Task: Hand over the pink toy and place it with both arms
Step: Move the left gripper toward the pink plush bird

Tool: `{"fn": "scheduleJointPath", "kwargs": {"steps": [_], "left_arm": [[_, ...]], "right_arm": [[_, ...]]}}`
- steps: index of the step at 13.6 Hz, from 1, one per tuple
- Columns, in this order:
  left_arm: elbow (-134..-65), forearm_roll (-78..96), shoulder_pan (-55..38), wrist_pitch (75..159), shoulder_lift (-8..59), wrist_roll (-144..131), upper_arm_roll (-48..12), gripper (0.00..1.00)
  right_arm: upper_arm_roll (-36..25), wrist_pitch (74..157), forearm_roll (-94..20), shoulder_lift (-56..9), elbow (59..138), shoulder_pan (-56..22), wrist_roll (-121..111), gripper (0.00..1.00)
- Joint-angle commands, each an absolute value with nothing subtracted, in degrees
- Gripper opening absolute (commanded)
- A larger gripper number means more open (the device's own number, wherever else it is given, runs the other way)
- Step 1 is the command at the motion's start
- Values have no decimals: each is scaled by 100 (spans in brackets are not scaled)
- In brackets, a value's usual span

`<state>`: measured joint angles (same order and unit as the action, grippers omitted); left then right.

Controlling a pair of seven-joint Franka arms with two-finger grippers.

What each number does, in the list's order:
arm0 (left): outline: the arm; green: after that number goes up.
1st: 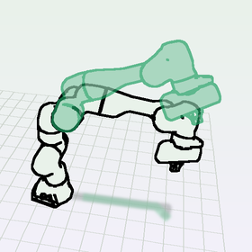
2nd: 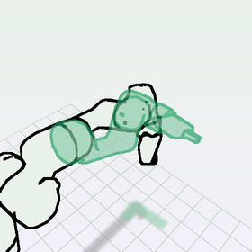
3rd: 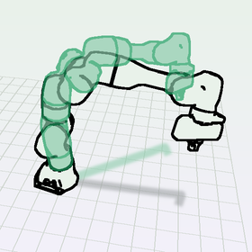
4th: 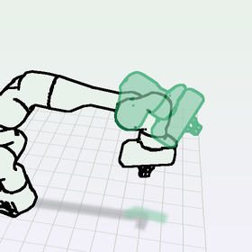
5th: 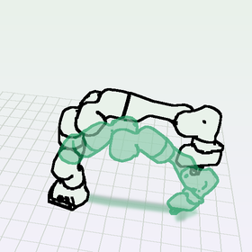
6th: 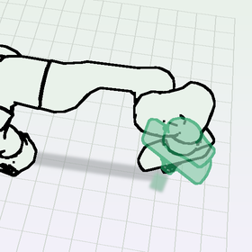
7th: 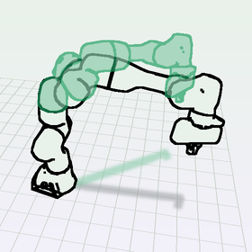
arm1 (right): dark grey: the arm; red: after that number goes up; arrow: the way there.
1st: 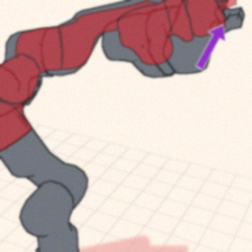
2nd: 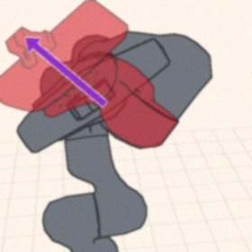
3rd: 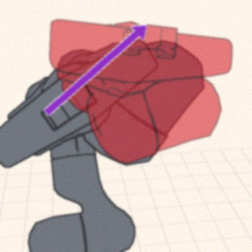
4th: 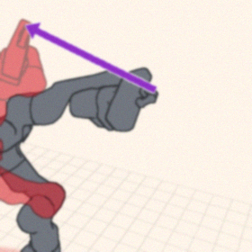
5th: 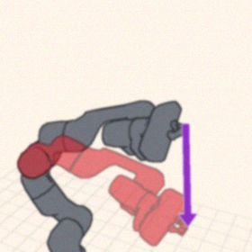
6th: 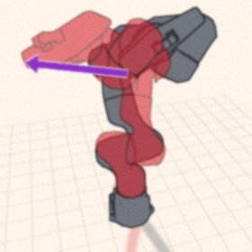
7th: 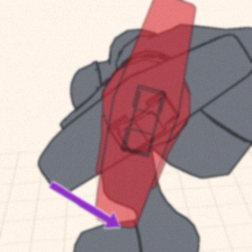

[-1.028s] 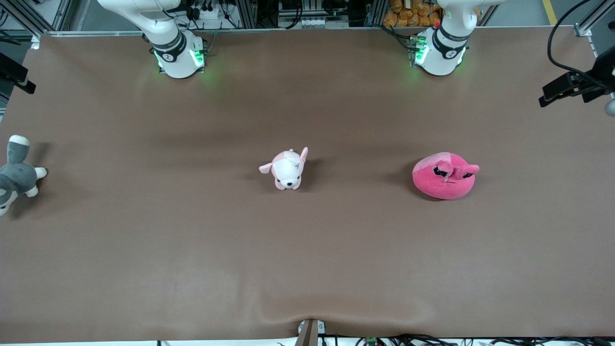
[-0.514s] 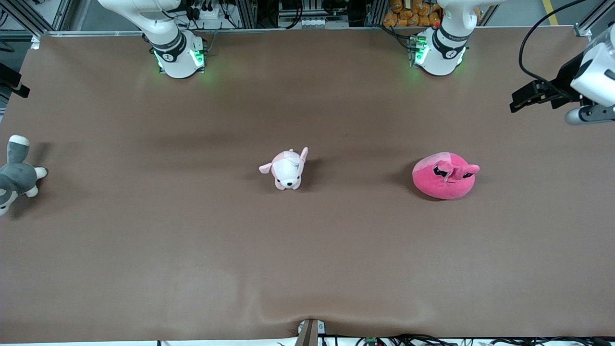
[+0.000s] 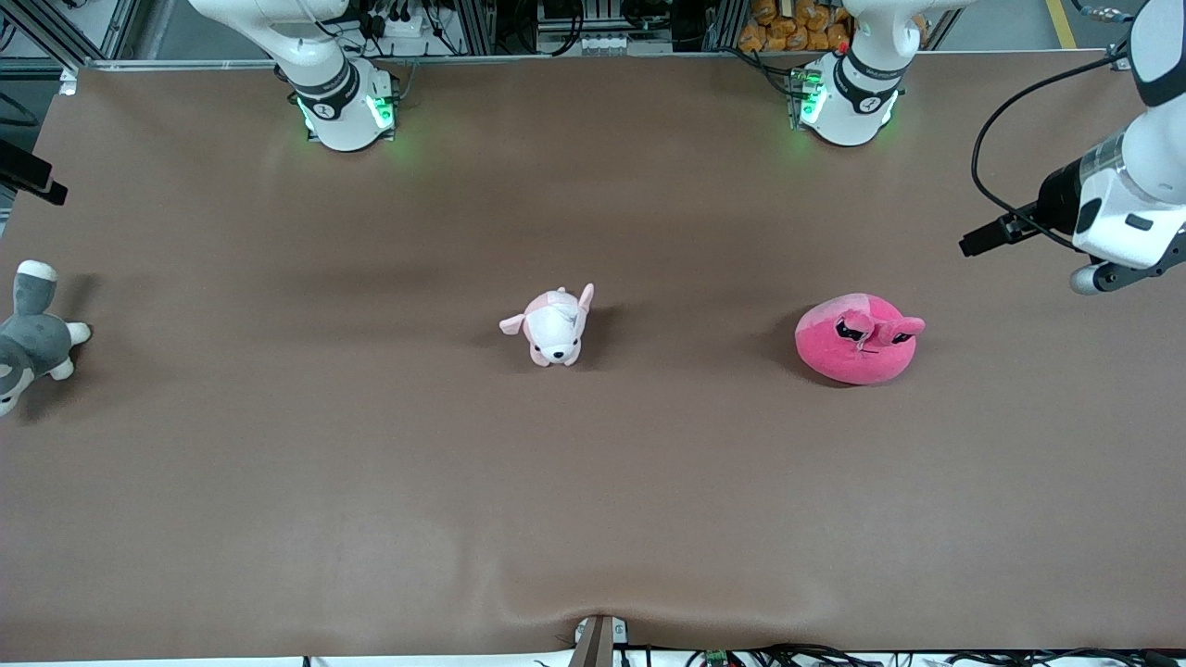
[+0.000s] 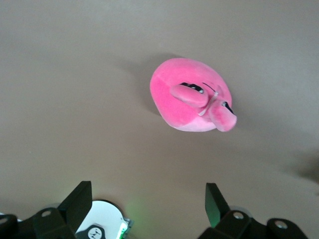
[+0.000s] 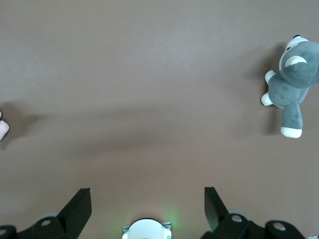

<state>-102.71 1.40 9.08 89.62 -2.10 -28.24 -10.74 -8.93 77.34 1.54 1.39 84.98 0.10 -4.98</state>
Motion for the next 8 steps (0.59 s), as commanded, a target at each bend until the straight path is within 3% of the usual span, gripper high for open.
{"fn": "scheduleJointPath", "kwargs": {"steps": [1,5,8], "left_arm": [[-10573,744,1072,9088,-448,-3548,-1099,100],[-10722,1090,1230,9192,-387,-4890,-1099,100],[-11240,1266,1231,10175,-151,-7253,-1099,100]], "right_arm": [[-817,7699,228,97,8332,105,-887,100],[-826,7717,290,-8,8184,141,-870,100],[-826,7725,281,-61,8147,246,-888,100]]}}
